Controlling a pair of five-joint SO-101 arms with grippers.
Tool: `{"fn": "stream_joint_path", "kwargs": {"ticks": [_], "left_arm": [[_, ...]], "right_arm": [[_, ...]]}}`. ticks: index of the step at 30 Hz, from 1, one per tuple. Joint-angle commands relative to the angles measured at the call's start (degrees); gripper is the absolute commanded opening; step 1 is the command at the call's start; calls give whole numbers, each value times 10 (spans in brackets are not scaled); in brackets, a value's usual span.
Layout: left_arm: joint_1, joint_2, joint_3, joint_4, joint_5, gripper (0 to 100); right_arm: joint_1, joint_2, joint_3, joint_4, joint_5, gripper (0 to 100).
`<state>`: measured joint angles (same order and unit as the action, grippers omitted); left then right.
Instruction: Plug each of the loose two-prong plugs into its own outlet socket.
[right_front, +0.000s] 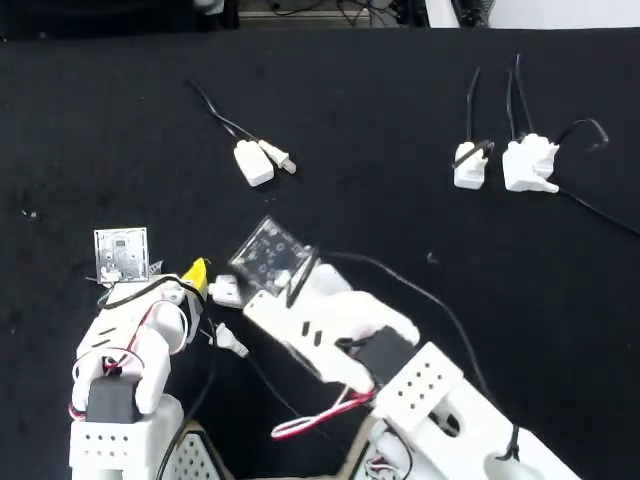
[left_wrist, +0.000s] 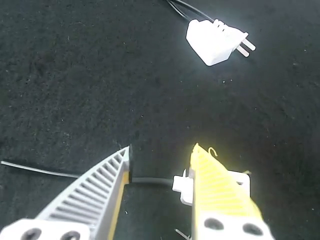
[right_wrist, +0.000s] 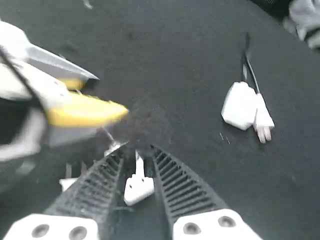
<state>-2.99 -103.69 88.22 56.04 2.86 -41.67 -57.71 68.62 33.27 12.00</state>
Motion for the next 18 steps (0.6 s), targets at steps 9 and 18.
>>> {"fn": "stream_joint_path", "kwargs": {"ticks": [9, 18], "left_arm": [[-112, -2, -31, -9, 33, 209], [-234, 2, -40, -38, 116, 210]], "right_arm": [[-109, 205, -59, -10, -9, 152], [-152, 302, -69, -33, -26, 152]]}}
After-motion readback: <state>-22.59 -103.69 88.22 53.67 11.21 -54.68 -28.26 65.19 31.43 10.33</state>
